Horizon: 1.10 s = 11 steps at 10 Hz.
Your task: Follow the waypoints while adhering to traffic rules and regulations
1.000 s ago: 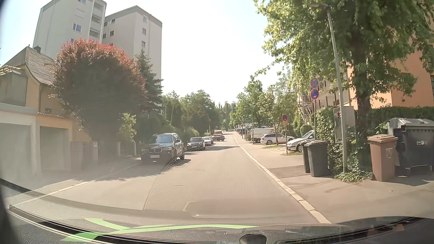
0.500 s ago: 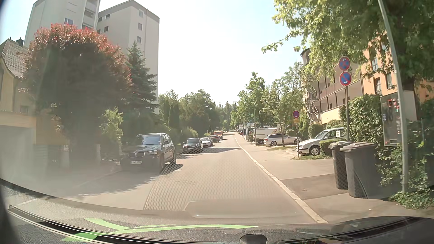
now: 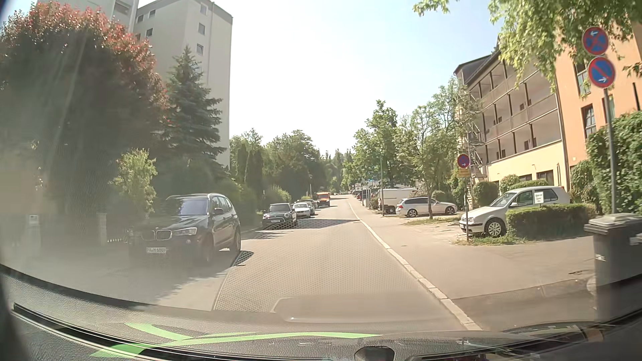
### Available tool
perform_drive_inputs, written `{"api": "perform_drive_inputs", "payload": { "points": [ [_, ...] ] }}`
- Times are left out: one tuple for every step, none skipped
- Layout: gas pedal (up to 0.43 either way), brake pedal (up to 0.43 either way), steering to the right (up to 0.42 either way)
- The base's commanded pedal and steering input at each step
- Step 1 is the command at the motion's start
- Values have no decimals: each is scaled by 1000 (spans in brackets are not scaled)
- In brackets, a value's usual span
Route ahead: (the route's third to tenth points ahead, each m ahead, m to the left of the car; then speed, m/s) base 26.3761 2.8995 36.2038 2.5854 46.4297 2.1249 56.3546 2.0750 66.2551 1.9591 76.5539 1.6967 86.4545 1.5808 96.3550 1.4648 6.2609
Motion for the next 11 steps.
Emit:
{"api": "perform_drive_inputs", "payload": {
  "points": [
    [138, 0, -11],
    [138, 0, -11],
    [138, 0, -11],
    [138, 0, -11],
    [138, 0, -11],
    [150, 0, -12],
    [150, 0, -15],
    [150, 0, -16],
    [150, 0, -17],
    [150, 0, -18],
    [150, 0, -19]
  ]
}}
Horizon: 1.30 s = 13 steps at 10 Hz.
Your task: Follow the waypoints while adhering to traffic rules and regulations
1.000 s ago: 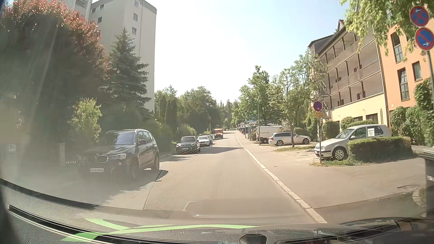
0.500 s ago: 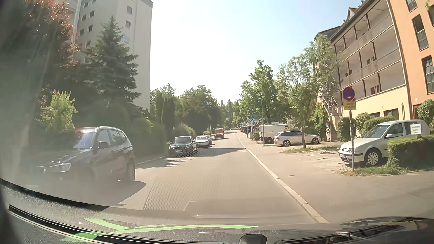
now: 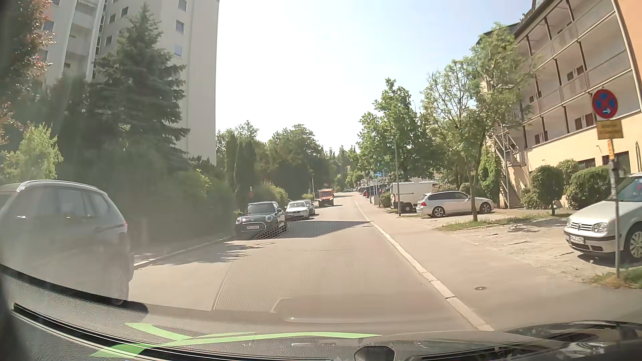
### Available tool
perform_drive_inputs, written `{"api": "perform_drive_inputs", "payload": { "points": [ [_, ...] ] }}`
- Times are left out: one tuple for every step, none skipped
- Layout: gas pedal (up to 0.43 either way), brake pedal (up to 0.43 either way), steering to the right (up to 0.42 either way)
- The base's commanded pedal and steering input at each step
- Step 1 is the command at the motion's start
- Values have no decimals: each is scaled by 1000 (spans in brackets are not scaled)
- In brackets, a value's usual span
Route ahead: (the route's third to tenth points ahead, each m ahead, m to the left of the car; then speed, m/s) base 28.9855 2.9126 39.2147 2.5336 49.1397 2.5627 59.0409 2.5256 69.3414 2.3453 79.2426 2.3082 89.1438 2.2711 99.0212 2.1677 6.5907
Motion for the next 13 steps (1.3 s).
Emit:
{"api": "perform_drive_inputs", "payload": {
  "points": [
    [150, 0, -19],
    [150, 0, -19],
    [150, 0, -19],
    [150, 0, -18],
    [150, 0, -16],
    [150, 0, -14],
    [157, 0, -12],
    [169, 0, -9],
    [169, 0, -7],
    [169, 0, -5],
    [169, 0, -3],
    [169, 0, -4],
    [169, 0, -4]
  ]
}}
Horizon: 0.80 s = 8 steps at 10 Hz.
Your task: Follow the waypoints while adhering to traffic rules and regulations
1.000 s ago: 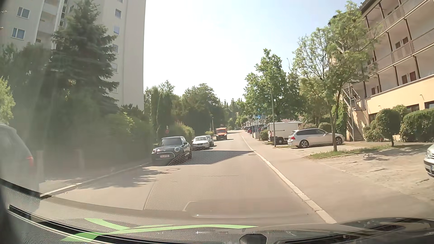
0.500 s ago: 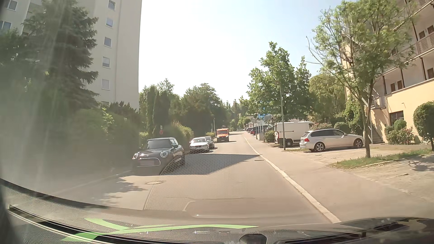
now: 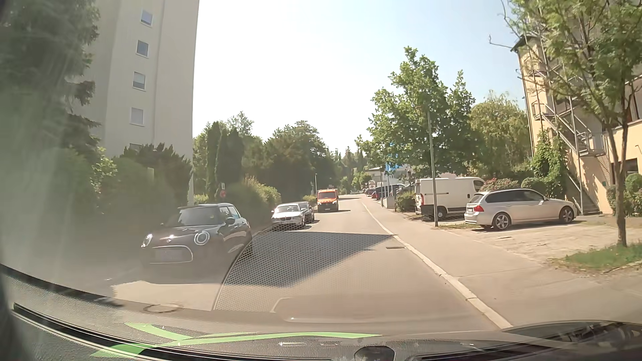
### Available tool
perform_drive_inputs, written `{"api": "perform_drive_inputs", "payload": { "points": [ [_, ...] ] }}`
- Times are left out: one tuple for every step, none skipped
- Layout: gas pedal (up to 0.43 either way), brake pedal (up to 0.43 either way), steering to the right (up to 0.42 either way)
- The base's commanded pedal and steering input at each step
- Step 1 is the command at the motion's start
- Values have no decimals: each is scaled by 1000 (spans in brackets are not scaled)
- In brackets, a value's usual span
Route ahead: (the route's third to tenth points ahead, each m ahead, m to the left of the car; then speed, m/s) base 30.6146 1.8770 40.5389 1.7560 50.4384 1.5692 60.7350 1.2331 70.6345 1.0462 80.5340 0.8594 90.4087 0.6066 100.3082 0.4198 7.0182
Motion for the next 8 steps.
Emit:
{"api": "perform_drive_inputs", "payload": {
  "points": [
    [169, 0, -3],
    [169, 0, -3],
    [169, 0, -3],
    [169, 0, -3],
    [169, 0, -1],
    [169, 0, 1],
    [169, 0, 3],
    [169, 0, 4]
  ]
}}
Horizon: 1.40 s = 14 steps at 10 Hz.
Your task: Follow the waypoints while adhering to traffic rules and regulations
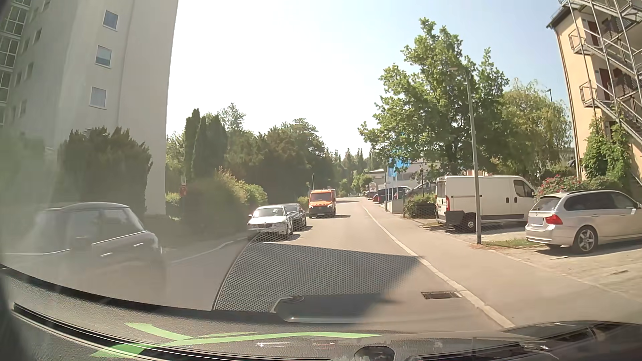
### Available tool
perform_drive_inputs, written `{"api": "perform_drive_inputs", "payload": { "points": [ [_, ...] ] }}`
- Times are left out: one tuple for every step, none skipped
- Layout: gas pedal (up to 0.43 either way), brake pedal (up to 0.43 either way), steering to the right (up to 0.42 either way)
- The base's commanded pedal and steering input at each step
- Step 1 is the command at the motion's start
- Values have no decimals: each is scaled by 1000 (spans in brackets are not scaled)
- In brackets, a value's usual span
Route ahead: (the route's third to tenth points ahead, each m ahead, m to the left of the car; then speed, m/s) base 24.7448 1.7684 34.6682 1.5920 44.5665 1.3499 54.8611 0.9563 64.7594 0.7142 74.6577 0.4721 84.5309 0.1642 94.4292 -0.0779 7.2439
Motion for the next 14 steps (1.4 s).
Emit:
{"api": "perform_drive_inputs", "payload": {
  "points": [
    [169, 0, 4],
    [169, 0, 5],
    [169, 0, 8],
    [169, 0, 11],
    [169, 0, 11],
    [169, 0, 8],
    [169, 0, 6],
    [169, 0, 5],
    [169, 0, 5],
    [169, 0, 4],
    [169, 0, 3],
    [169, 0, 3],
    [169, 0, 3],
    [169, 0, 3]
  ]
}}
